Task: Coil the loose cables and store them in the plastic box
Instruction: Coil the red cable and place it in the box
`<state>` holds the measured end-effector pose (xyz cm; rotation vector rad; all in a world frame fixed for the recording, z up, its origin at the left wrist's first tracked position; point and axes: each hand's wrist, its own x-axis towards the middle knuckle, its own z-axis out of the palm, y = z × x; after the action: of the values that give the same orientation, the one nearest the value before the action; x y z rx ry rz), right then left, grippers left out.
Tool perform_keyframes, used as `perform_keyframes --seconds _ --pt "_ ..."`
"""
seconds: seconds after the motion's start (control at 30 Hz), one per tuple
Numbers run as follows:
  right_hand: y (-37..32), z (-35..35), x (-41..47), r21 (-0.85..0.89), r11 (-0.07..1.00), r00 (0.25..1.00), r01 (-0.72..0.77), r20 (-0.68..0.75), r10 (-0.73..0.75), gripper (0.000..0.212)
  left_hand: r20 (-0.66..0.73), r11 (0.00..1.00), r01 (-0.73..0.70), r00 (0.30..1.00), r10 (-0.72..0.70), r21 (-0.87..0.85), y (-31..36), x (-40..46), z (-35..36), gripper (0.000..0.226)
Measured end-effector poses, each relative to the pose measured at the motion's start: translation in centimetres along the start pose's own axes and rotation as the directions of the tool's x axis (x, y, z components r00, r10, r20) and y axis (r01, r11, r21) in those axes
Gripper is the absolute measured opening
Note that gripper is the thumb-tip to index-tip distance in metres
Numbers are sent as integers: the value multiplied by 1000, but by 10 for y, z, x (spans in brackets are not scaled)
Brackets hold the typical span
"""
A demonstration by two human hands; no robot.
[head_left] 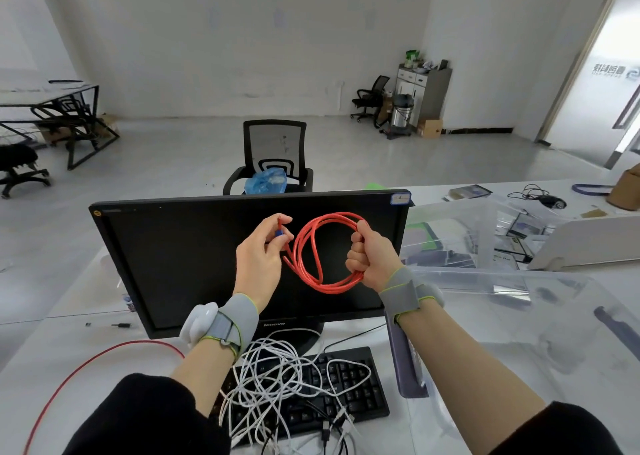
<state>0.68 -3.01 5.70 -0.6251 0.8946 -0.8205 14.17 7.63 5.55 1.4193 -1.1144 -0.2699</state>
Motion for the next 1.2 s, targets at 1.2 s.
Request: perform_keyframes --seconds 1.2 --pt "-2 20 -19 -293 898 944 327 69 -321 40 334 964 -181 936 109 194 10 8 9 16"
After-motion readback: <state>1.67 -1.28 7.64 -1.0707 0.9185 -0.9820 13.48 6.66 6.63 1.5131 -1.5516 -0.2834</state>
